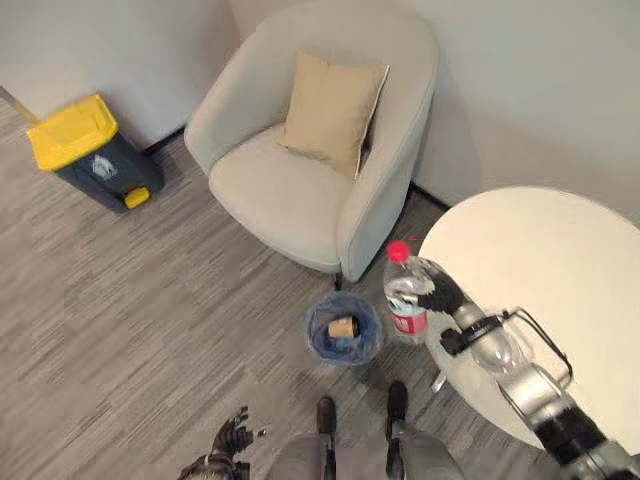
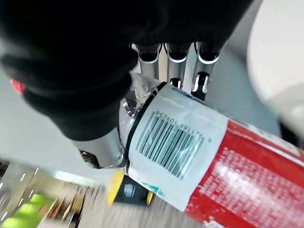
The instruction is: Gather garbage on tea table into small bin, then transfer packed bag to large trash can.
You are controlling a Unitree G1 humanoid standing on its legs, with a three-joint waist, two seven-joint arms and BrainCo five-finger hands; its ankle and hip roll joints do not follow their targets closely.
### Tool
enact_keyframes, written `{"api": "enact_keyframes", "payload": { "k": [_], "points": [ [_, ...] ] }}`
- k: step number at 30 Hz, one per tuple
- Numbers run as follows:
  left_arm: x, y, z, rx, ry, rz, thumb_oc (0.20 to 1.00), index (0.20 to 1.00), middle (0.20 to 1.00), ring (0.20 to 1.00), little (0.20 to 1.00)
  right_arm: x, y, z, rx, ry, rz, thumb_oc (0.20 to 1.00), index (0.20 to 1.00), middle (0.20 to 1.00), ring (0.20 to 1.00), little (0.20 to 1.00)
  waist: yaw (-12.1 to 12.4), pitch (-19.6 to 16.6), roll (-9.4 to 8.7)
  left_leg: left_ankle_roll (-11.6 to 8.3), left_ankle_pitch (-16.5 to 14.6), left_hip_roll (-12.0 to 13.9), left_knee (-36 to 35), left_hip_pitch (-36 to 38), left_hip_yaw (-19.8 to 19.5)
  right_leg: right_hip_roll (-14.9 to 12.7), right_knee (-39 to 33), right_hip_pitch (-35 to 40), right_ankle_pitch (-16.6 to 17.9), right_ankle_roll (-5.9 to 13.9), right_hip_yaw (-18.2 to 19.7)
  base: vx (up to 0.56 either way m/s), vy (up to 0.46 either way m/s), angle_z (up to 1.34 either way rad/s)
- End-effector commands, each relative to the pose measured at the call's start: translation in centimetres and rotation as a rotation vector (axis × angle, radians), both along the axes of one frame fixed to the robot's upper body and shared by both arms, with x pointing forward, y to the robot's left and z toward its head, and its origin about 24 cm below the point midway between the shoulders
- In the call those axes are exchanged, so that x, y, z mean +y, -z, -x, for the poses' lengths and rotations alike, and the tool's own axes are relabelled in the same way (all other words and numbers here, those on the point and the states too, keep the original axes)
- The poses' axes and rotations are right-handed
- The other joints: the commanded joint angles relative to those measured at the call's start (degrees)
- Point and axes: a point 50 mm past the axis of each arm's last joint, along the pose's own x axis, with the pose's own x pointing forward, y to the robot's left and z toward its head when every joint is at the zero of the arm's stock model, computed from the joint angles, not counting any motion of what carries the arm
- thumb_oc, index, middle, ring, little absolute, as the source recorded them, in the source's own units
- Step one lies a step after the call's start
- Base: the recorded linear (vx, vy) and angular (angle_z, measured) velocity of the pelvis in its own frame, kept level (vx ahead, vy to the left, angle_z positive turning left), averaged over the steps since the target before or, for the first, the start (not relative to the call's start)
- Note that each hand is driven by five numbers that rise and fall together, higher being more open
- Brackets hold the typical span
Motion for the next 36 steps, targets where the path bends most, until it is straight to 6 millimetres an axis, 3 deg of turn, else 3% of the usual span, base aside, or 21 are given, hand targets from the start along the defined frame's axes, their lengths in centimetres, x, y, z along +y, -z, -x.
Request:
{"api": "enact_keyframes", "payload": {
  "k": [1, 2, 3, 4, 7, 9, 13, 17, 23, 24, 25, 26, 36],
  "points": [
    [1.2, -1.1, -1.7, -0.081, -0.065, -0.029, 1.000, 1.000, 1.000, 1.000, 1.000, 2.4, -2.4, 0.2, -0.125, -0.061, -0.109, 0.200, 0.200, 0.200, 0.200, 0.200, 1.6, 1.3, -1.56, 0.43, -5.1, -3.9, 7.8, -6.3, 0.6, -2.9, 11.2, -1.9, -13.7, 1.66, -1.4, -0.31, -0.041, 0.55],
    [0.5, -2.1, -3.5, -0.147, -0.055, -0.023, 1.000, 1.000, 1.000, 1.000, 1.000, 2.6, -3.7, -0.6, -0.186, -0.030, -0.115, 0.200, 0.200, 0.200, 0.200, 0.200, 1.9, 2.6, -1.07, 0.43, -5.2, -4.2, 11.5, -12.0, 0.3, -3.9, 15.8, -7.6, -14.9, 0.80, -2.1, -0.15, -0.017, 0.56],
    [0.5, -2.2, -3.5, -0.147, -0.055, -0.023, 1.000, 1.000, 1.000, 1.000, 1.000, 2.6, -3.7, -0.6, -0.186, -0.031, -0.115, 0.200, 0.200, 0.200, 0.200, 0.200, 1.8, 2.4, -1.10, 0.44, -5.3, -4.2, 11.7, -12.3, 0.3, -4.0, 16.0, -8.0, -14.9, 0.80, -2.1, -0.13, -0.021, 0.70],
    [-0.1, -3.0, -5.0, -0.193, -0.040, -0.017, 1.000, 1.000, 1.000, 1.000, 1.000, 2.6, -4.8, -1.6, -0.233, 0.015, -0.122, 0.200, 0.200, 0.200, 0.200, 0.200, 2.3, 3.3, -0.73, 0.04, -7.3, -3.9, 16.3, -18.3, -0.4, -4.8, 22.3, -14.3, -18.1, 0.35, -1.6, -0.06, -0.012, 0.57],
    [-0.4, -4.0, -6.7, -0.237, -0.022, -0.031, 1.000, 1.000, 1.000, 1.000, 1.000, 2.9, -6.2, -2.7, -0.296, 0.055, -0.117, 0.200, 0.200, 0.200, 0.200, 0.200, 2.5, 4.5, -0.44, 0.26, -8.0, -3.9, 21.5, -25.7, -0.3, -5.8, 28.5, -21.7, -19.8, -0.46, -1.1, -0.11, -0.011, 0.30],
    [-0.7, -5.4, -8.6, -0.297, 0.015, -0.058, 1.000, 1.000, 1.000, 1.000, 1.000, 2.8, -9.0, -4.4, -0.390, 0.107, -0.089, 0.200, 0.200, 0.200, 0.200, 0.200, 2.6, 5.6, -0.19, 0.89, -9.1, -4.5, 28.2, -35.6, -0.6, -7.0, 36.4, -31.7, -22.1, -1.59, -0.3, -0.10, -0.021, 0.14],
    [-0.8, -6.6, -9.8, -0.348, 0.027, -0.066, 1.000, 1.000, 1.000, 1.000, 1.000, 2.5, -11.6, -6.0, -0.452, 0.174, -0.096, 0.200, 0.200, 0.200, 0.200, 0.200, 3.4, 5.6, 0.00, 1.47, -10.1, -5.4, 33.5, -43.7, -0.7, -8.3, 42.6, -39.6, -24.7, -2.83, 1.0, 0.00, -0.005, 0.30],
    [-1.1, -7.8, -10.9, -0.400, 0.043, -0.059, 1.000, 1.000, 1.000, 1.000, 1.000, 0.9, -14.3, -8.0, -0.480, 0.289, -0.078, 0.200, 0.200, 0.200, 0.200, 0.200, 4.2, 5.1, -0.18, 1.69, -10.8, -7.0, 39.0, -52.9, -1.2, -11.0, 49.7, -48.6, -27.1, -4.18, 2.5, 0.04, -0.035, 0.25],
    [-1.8, -9.1, -11.9, -0.460, 0.090, -0.055, 1.000, 1.000, 1.000, 1.000, 1.000, -1.1, -14.2, -9.9, -0.403, 0.411, -0.024, 0.200, 0.200, 0.200, 0.200, 0.200, 5.7, 4.0, 0.22, 1.76, -10.3, -8.0, 38.6, -56.0, -1.5, -12.2, 50.7, -51.6, -26.8, -3.75, 2.5, 0.01, -0.005, 0.17],
    [-1.9, -9.2, -12.0, -0.466, 0.092, -0.052, 1.000, 1.000, 1.000, 1.000, 1.000, -1.3, -14.0, -10.1, -0.386, 0.423, -0.016, 0.266, 0.266, 0.266, 0.266, 0.266, 5.9, 3.9, 0.36, 1.75, -10.2, -8.2, 38.5, -56.1, -1.5, -12.2, 50.6, -51.7, -26.8, -3.69, 2.4, -0.01, 0.006, -0.07],
    [-2.0, -9.3, -12.1, -0.471, 0.097, -0.051, 1.000, 1.000, 1.000, 1.000, 1.000, -1.4, -13.7, -10.3, -0.368, 0.430, -0.001, 0.831, 0.831, 0.831, 0.831, 0.831, 6.0, 3.8, 0.49, 1.78, -10.1, -8.2, 38.3, -56.3, -1.5, -12.3, 50.6, -52.0, -26.7, -3.64, 2.4, -0.01, 0.008, 0.08],
    [-2.1, -9.4, -12.2, -0.475, 0.101, -0.048, 1.000, 1.000, 1.000, 1.000, 1.000, -1.6, -13.3, -10.4, -0.351, 0.432, 0.016, 1.000, 1.000, 1.000, 1.000, 1.000, 6.1, 3.6, 0.55, 1.76, -10.0, -8.3, 38.3, -56.6, -1.5, -12.3, 50.6, -52.1, -26.7, -3.59, 2.4, 0.00, 0.012, 0.25],
    [-2.1, -9.0, -11.8, -0.463, 0.087, -0.047, 1.000, 1.000, 1.000, 1.000, 1.000, -1.5, -10.3, -9.4, -0.371, 0.357, 0.277, 1.000, 1.000, 1.000, 1.000, 1.000, 4.8, 2.5, -0.58, 1.58, -9.6, -7.8, 36.0, -55.6, -2.2, -11.5, 48.3, -51.0, -25.8, -2.92, 1.9, 0.00, 0.008, 0.07]
  ]
}}
